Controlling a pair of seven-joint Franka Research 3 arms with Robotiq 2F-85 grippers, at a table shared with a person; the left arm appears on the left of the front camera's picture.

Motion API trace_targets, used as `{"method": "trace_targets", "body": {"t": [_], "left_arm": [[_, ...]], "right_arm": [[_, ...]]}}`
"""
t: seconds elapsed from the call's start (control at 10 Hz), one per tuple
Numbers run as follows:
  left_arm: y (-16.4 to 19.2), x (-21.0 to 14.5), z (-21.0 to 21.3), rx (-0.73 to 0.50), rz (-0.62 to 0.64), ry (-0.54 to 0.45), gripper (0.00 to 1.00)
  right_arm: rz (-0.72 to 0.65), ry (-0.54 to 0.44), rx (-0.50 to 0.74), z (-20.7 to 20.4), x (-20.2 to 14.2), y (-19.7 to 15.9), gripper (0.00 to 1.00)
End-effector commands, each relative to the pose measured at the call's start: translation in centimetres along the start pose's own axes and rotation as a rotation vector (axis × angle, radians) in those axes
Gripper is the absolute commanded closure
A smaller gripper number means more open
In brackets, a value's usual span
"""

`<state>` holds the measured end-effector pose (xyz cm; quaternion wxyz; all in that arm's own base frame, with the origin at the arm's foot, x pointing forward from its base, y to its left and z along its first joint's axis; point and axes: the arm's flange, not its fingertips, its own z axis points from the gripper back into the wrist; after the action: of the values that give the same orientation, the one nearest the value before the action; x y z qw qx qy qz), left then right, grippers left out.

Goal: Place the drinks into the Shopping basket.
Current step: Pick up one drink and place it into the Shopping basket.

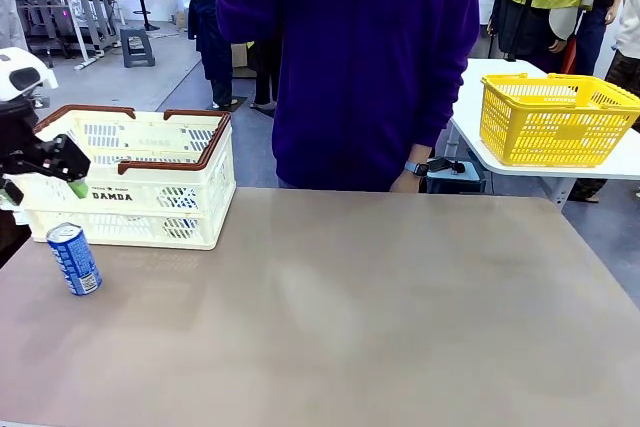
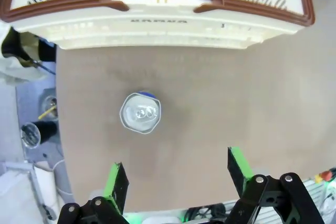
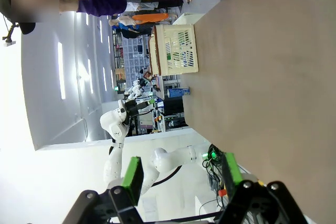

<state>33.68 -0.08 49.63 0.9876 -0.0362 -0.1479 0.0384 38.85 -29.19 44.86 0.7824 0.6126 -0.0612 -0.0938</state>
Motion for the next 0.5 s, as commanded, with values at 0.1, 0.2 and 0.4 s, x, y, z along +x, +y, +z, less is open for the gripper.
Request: {"method": "trace_targets", "body": {"t": [0.1, 0.2, 0.4], "left_arm": [[0.6, 3.2, -3.7, 0.114, -0.201, 0.141, 0.00], [1.2, 3.2, -4.6, 0.110, -0.203, 0.169, 0.00], [1.8, 3.5, -6.6, 0.130, -0.183, 0.217, 0.00]], "right_arm": [[0.023, 0.000, -0.011, 0.0, -0.2, 0.1, 0.20], [0.023, 0.000, -0.011, 0.0, -0.2, 0.1, 0.20], [0.023, 0.000, -0.011, 0.0, -0.2, 0.1, 0.20]]}}
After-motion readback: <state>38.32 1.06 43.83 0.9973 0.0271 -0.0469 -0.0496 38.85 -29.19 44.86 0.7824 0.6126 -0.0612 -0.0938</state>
